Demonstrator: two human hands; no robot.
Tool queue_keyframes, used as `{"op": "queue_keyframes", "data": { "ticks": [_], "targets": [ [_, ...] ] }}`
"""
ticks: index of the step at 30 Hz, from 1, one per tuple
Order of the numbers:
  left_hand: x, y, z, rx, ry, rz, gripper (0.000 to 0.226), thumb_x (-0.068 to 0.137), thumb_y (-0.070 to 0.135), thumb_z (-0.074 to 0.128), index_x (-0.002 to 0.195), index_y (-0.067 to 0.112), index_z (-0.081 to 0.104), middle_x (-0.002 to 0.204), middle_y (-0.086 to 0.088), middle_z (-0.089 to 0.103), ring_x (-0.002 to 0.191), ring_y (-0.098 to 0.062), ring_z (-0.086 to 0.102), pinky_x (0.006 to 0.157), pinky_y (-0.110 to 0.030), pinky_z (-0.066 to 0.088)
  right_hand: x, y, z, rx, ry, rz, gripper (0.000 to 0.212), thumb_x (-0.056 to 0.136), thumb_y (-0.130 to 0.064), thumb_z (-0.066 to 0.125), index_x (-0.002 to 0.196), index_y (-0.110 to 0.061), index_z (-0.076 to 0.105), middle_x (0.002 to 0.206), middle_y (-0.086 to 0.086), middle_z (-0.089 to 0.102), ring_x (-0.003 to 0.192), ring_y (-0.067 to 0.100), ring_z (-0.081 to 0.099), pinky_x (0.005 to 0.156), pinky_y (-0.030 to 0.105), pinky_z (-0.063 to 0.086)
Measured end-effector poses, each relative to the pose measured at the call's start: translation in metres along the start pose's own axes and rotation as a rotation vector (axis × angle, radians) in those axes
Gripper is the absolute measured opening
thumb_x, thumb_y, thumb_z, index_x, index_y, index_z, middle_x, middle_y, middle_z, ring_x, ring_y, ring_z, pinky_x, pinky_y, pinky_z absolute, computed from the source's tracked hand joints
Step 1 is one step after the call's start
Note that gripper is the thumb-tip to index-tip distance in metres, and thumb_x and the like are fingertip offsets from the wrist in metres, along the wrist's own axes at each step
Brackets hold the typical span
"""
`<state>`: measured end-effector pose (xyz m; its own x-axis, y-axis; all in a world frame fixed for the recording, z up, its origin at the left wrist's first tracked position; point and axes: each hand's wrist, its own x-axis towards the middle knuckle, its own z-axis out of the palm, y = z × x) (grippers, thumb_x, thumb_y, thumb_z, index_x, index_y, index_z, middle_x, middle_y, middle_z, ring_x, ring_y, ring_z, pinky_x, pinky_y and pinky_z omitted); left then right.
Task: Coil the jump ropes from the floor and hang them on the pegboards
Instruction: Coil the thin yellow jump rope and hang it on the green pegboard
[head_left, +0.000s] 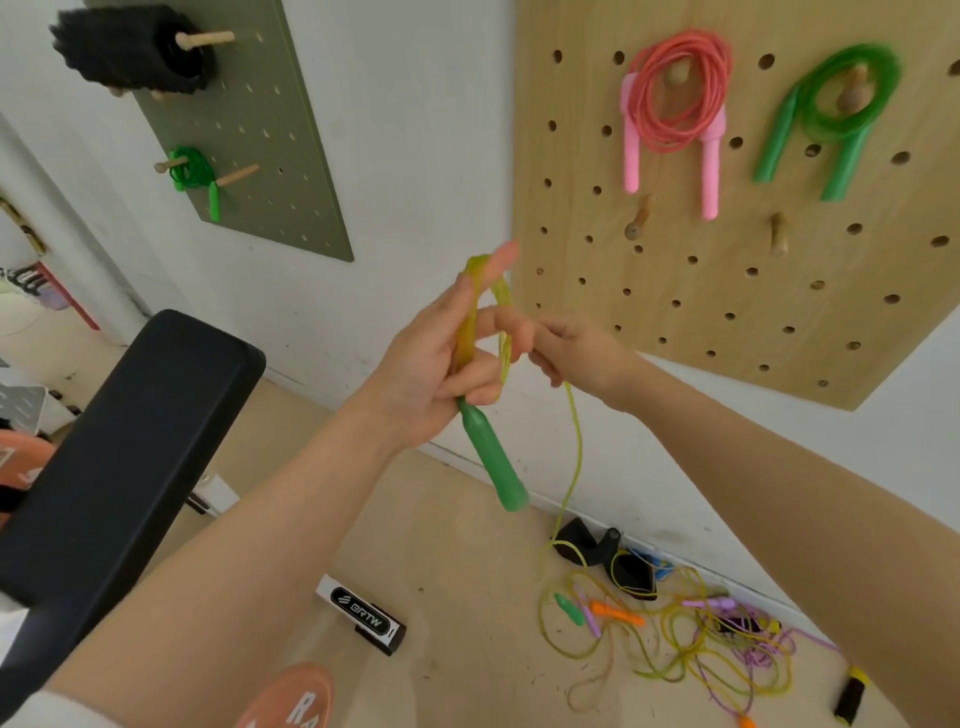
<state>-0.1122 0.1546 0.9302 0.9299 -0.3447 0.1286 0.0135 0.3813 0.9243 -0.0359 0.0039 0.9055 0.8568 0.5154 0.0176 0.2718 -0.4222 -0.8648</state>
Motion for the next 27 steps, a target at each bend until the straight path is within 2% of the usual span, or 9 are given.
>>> {"op": "queue_keyframes", "data": {
  "ticks": [2,4,7,11,14,19,21,24,27],
  "targets": [
    [0.01,0.005,-0.002,0.009,0.153,0.09,0.043,0.097,0.041,0.025,0.139,0.034,0.032,0.088,0.001,0.068,0.032,-0.002,0.034,0.04,-0.017,0.036,-0.009,0.001,0.014,-0.189,-0.181,0.04,0.031,0.1,-0.03,0.037,0.084,-0.023,0.062,0.063,-0.004,0.042,0.056,0.011,0.041,0.056,0.019,0.04],
    [0.023,0.003,-0.013,0.039,0.294,0.114,0.043,0.101,0.039,0.022,0.144,0.036,0.021,0.112,-0.001,0.067,0.055,-0.011,0.063,0.058,-0.025,0.053,-0.02,-0.002,0.023,-0.481,-0.363,-0.012,0.023,0.1,-0.028,0.036,0.099,-0.027,0.059,0.065,-0.012,0.04,0.06,0.009,0.043,0.054,0.009,0.035],
    [0.034,-0.018,-0.03,0.246,0.4,-0.056,0.046,0.102,0.036,0.023,0.146,0.04,0.011,0.132,-0.003,0.056,0.091,-0.021,0.069,0.084,-0.035,0.052,-0.03,-0.022,0.015,-0.615,-0.497,-0.083,0.028,0.096,-0.029,0.046,0.119,-0.016,0.057,0.067,-0.014,0.041,0.059,0.001,0.046,0.058,0.02,0.046],
    [0.023,-0.046,-0.025,0.547,0.247,-0.308,0.041,0.102,0.037,0.027,0.142,0.03,0.032,0.107,-0.012,0.068,0.039,-0.007,0.049,0.08,-0.034,0.052,-0.028,-0.051,-0.023,-0.444,-0.262,-0.196,0.015,0.087,-0.018,0.062,0.091,-0.006,0.07,0.048,-0.013,0.047,0.043,-0.001,0.043,0.044,0.015,0.038],
    [0.01,-0.043,-0.011,0.248,0.06,-0.343,0.055,0.09,0.06,0.015,0.133,0.038,0.042,0.072,-0.014,0.07,0.027,-0.006,0.018,0.053,-0.024,0.046,-0.02,-0.044,-0.054,-0.216,0.034,-0.231,0.008,0.084,-0.013,0.066,0.089,-0.009,0.072,0.06,-0.003,0.051,0.049,0.001,0.039,0.05,0.011,0.033],
    [-0.001,-0.018,0.009,-0.095,-0.103,-0.142,0.049,0.091,0.053,0.024,0.128,0.033,0.048,0.063,-0.007,0.067,0.023,0.001,0.024,0.038,-0.016,0.033,-0.014,-0.005,-0.034,0.048,0.062,-0.07,0.033,0.094,-0.025,0.052,0.065,-0.03,0.067,0.057,-0.004,0.04,0.046,0.003,0.034,0.049,0.018,0.033],
    [0.006,-0.011,0.008,-0.075,0.013,-0.043,0.045,0.096,0.048,0.02,0.129,0.032,0.046,0.071,-0.003,0.069,0.025,-0.001,0.029,0.041,-0.017,0.038,-0.017,0.004,-0.013,-0.028,-0.064,0.0,0.042,0.097,-0.031,0.043,0.063,-0.031,0.067,0.059,-0.003,0.042,0.049,0.007,0.036,0.053,0.022,0.035],
    [0.022,-0.013,-0.01,-0.022,0.325,-0.002,0.044,0.099,0.046,0.019,0.138,0.032,0.033,0.083,0.0,0.072,0.04,-0.01,0.049,0.06,-0.025,0.054,-0.024,0.004,0.008,-0.319,-0.361,0.032,0.031,0.099,-0.03,0.036,0.104,-0.017,0.064,0.065,-0.002,0.051,0.048,0.002,0.043,0.054,0.021,0.043],
    [0.031,-0.029,-0.036,0.174,0.546,-0.096,0.048,0.099,0.048,0.023,0.145,0.034,0.019,0.095,0.003,0.073,0.064,-0.019,0.067,0.078,-0.032,0.051,-0.031,-0.01,0.01,-0.358,-0.535,0.042,0.028,0.098,-0.027,0.043,0.121,-0.016,0.053,0.064,0.0,0.053,0.039,0.001,0.044,0.055,0.022,0.046]
  ]
}}
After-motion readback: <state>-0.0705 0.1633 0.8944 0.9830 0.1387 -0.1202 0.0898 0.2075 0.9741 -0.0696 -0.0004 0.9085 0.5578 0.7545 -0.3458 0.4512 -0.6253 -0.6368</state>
